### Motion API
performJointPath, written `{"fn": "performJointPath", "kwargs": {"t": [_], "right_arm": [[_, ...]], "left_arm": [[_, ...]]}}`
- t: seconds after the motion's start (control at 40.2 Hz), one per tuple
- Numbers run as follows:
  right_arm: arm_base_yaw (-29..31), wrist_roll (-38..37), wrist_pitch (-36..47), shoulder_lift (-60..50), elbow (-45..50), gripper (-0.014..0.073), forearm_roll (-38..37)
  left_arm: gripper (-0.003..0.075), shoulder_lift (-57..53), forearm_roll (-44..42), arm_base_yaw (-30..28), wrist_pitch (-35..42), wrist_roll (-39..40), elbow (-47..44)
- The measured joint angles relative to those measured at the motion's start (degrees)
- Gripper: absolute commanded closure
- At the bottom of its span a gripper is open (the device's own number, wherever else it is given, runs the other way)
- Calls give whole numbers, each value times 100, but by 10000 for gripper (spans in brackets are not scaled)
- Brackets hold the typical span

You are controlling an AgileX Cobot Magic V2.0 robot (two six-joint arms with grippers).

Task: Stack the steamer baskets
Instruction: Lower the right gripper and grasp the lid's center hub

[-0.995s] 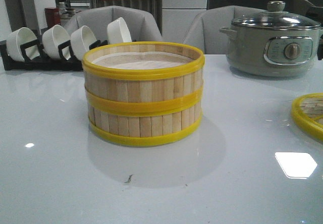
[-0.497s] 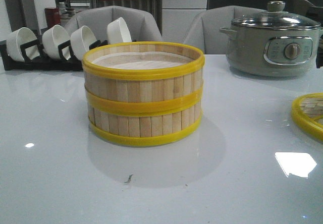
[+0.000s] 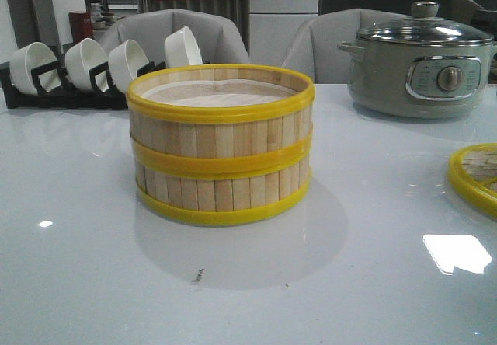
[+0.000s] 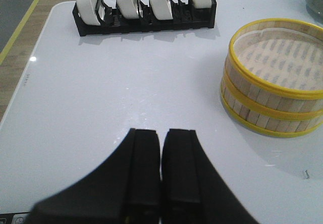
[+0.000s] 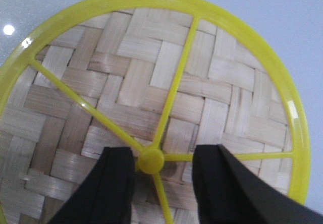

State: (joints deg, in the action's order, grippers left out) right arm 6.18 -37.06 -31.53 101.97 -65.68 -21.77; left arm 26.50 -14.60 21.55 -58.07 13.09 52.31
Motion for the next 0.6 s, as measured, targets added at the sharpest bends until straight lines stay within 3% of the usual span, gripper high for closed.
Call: {"fn": "performJointPath", "kwargs": {"t": [0.348,0.597], "right_arm": [[5,0,110,0,0,217,186],[5,0,110,0,0,335,189]], "left_arm": [[636,0,0,0,0,0,0],[636,0,0,0,0,0,0]]}}
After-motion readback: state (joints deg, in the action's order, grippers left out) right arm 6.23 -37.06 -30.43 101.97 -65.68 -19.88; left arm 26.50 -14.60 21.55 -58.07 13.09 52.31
